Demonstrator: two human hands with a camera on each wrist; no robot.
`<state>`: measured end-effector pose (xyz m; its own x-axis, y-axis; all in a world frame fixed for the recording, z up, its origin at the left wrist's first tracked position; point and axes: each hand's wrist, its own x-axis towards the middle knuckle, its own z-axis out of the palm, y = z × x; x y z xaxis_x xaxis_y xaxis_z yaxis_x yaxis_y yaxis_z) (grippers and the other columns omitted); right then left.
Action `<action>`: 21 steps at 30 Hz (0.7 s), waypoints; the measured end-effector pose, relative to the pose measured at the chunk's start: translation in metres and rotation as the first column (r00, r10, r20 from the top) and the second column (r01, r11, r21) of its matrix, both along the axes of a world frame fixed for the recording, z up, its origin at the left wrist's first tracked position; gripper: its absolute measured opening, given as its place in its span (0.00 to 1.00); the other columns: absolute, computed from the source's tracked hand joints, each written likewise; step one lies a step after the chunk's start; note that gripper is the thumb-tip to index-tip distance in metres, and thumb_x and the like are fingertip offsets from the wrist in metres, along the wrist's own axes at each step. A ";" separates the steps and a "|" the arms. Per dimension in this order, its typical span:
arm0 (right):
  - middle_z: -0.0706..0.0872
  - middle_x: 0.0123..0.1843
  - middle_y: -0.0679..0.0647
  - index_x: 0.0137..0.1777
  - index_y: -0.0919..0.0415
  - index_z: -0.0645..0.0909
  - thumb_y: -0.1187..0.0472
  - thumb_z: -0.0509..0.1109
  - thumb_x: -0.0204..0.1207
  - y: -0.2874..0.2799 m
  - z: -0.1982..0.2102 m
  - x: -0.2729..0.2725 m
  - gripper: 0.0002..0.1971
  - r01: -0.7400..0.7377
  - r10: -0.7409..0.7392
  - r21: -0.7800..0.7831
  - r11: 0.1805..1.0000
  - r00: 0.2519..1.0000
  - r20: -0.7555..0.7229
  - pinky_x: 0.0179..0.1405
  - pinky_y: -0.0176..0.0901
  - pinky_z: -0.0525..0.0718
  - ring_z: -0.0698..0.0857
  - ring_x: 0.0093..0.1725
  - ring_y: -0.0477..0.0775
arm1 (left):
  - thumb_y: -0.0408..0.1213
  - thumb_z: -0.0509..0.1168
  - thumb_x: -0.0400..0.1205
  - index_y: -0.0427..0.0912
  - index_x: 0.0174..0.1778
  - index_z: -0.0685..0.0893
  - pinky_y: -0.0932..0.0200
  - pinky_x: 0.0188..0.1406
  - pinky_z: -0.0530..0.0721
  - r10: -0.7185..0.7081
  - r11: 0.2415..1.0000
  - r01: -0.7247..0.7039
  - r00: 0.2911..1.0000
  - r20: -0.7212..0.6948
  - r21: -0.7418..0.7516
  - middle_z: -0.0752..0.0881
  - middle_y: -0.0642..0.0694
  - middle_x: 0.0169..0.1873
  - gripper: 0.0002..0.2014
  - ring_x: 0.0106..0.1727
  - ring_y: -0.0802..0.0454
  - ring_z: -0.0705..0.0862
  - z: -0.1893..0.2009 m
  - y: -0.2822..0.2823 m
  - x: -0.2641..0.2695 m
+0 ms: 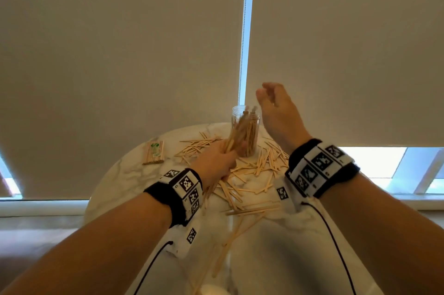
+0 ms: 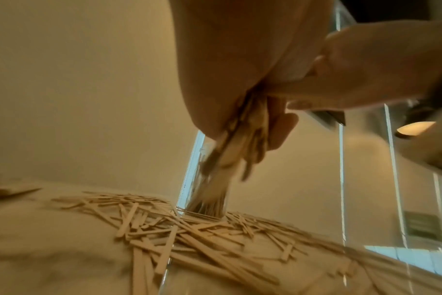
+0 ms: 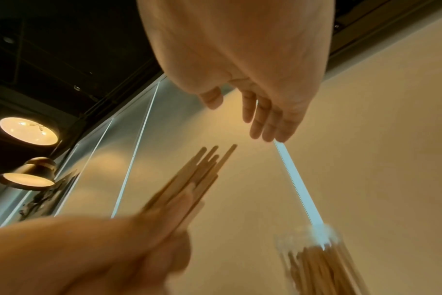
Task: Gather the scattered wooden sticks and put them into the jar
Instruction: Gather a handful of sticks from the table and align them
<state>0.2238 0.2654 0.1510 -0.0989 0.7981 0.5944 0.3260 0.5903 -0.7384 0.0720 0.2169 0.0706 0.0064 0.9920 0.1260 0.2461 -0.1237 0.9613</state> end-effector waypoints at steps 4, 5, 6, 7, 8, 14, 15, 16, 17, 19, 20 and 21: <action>0.89 0.58 0.56 0.61 0.60 0.86 0.48 0.56 0.88 0.010 0.010 -0.008 0.21 -0.072 0.221 -0.305 0.950 0.842 0.492 0.59 0.50 0.81 0.85 0.59 0.57 | 0.54 0.67 0.84 0.52 0.60 0.79 0.63 0.25 0.79 -0.041 0.994 0.066 0.962 -0.271 0.083 0.82 0.51 0.37 0.14 0.28 0.57 0.77 0.000 -0.001 0.022; 0.90 0.56 0.55 0.57 0.59 0.88 0.47 0.55 0.88 0.011 0.006 -0.012 0.23 -0.079 0.316 -0.392 0.917 0.744 0.588 0.64 0.51 0.81 0.86 0.58 0.55 | 0.53 0.68 0.84 0.53 0.67 0.76 0.65 0.25 0.79 -0.024 0.992 0.061 0.954 -0.300 0.114 0.83 0.53 0.39 0.18 0.28 0.59 0.78 0.001 0.000 0.024; 0.91 0.54 0.52 0.54 0.57 0.89 0.45 0.54 0.87 0.013 0.001 -0.014 0.24 -0.084 0.342 -0.413 0.907 0.719 0.605 0.67 0.52 0.80 0.87 0.57 0.52 | 0.52 0.68 0.84 0.53 0.70 0.74 0.65 0.25 0.79 -0.021 0.990 0.061 0.951 -0.307 0.124 0.82 0.54 0.39 0.21 0.27 0.60 0.78 0.002 0.002 0.026; 0.91 0.52 0.49 0.52 0.57 0.90 0.46 0.55 0.87 0.013 -0.002 -0.015 0.23 -0.098 0.323 -0.400 0.911 0.772 0.547 0.67 0.52 0.80 0.87 0.56 0.50 | 0.53 0.69 0.83 0.51 0.67 0.75 0.62 0.25 0.80 -0.027 0.991 0.065 0.954 -0.300 0.116 0.81 0.53 0.37 0.20 0.26 0.59 0.77 0.003 0.004 0.027; 0.92 0.51 0.48 0.51 0.57 0.90 0.46 0.55 0.87 0.014 -0.004 -0.016 0.22 -0.108 0.291 -0.387 0.916 0.843 0.453 0.65 0.50 0.80 0.88 0.55 0.50 | 0.53 0.69 0.83 0.48 0.62 0.78 0.59 0.26 0.81 -0.038 0.992 0.072 0.956 -0.290 0.108 0.81 0.51 0.35 0.17 0.25 0.56 0.76 0.003 0.005 0.028; 0.92 0.55 0.49 0.61 0.54 0.85 0.35 0.56 0.85 0.015 -0.021 -0.010 0.26 -0.245 0.298 -0.443 0.862 0.953 0.053 0.67 0.51 0.80 0.88 0.61 0.52 | 0.51 0.61 0.88 0.44 0.50 0.80 0.51 0.33 0.82 -0.103 0.990 0.116 0.983 -0.151 0.076 0.77 0.49 0.30 0.13 0.26 0.54 0.75 0.001 0.012 0.025; 0.92 0.55 0.51 0.63 0.55 0.84 0.37 0.57 0.86 0.017 -0.023 -0.006 0.25 -0.239 0.258 -0.431 0.870 0.966 -0.014 0.66 0.54 0.81 0.88 0.61 0.55 | 0.52 0.60 0.88 0.45 0.49 0.80 0.50 0.34 0.83 -0.073 0.992 0.081 0.994 -0.083 0.098 0.77 0.50 0.30 0.14 0.26 0.55 0.75 0.002 0.013 0.020; 0.91 0.57 0.55 0.63 0.57 0.84 0.42 0.59 0.86 0.018 -0.026 0.000 0.22 -0.253 0.260 -0.438 0.862 0.965 -0.047 0.66 0.57 0.83 0.88 0.61 0.59 | 0.54 0.60 0.88 0.46 0.49 0.79 0.50 0.36 0.83 -0.014 0.991 0.015 1.000 -0.004 0.133 0.77 0.51 0.29 0.15 0.26 0.55 0.75 0.005 0.014 0.014; 0.90 0.59 0.60 0.64 0.59 0.83 0.47 0.62 0.85 0.015 -0.029 0.006 0.19 -0.281 0.299 -0.466 0.839 0.954 -0.038 0.66 0.59 0.84 0.87 0.61 0.63 | 0.56 0.59 0.87 0.46 0.48 0.77 0.49 0.38 0.84 0.053 0.984 -0.068 0.994 0.093 0.164 0.76 0.53 0.28 0.16 0.27 0.55 0.75 0.007 0.016 0.008; 0.87 0.61 0.63 0.67 0.61 0.79 0.52 0.70 0.81 0.004 -0.043 0.013 0.19 -0.290 0.431 -0.588 0.755 0.896 0.111 0.63 0.55 0.86 0.88 0.59 0.61 | 0.55 0.60 0.87 0.44 0.49 0.74 0.48 0.39 0.84 0.157 0.957 -0.224 0.933 0.323 0.183 0.73 0.54 0.25 0.17 0.25 0.54 0.73 0.012 0.022 -0.004; 0.87 0.62 0.61 0.70 0.59 0.75 0.51 0.74 0.78 -0.003 -0.053 0.014 0.24 -0.264 0.503 -0.669 0.695 0.843 0.190 0.63 0.54 0.86 0.88 0.59 0.59 | 0.55 0.60 0.87 0.44 0.49 0.73 0.50 0.36 0.84 0.183 0.944 -0.277 0.890 0.417 0.177 0.72 0.54 0.24 0.16 0.24 0.54 0.73 0.015 0.025 -0.008; 0.86 0.62 0.60 0.73 0.54 0.70 0.50 0.78 0.75 -0.010 -0.062 0.012 0.31 -0.242 0.565 -0.740 0.627 0.795 0.219 0.62 0.52 0.87 0.89 0.58 0.58 | 0.54 0.60 0.87 0.44 0.49 0.73 0.53 0.34 0.84 0.203 0.932 -0.319 0.850 0.486 0.170 0.72 0.54 0.24 0.15 0.24 0.55 0.72 0.018 0.027 -0.010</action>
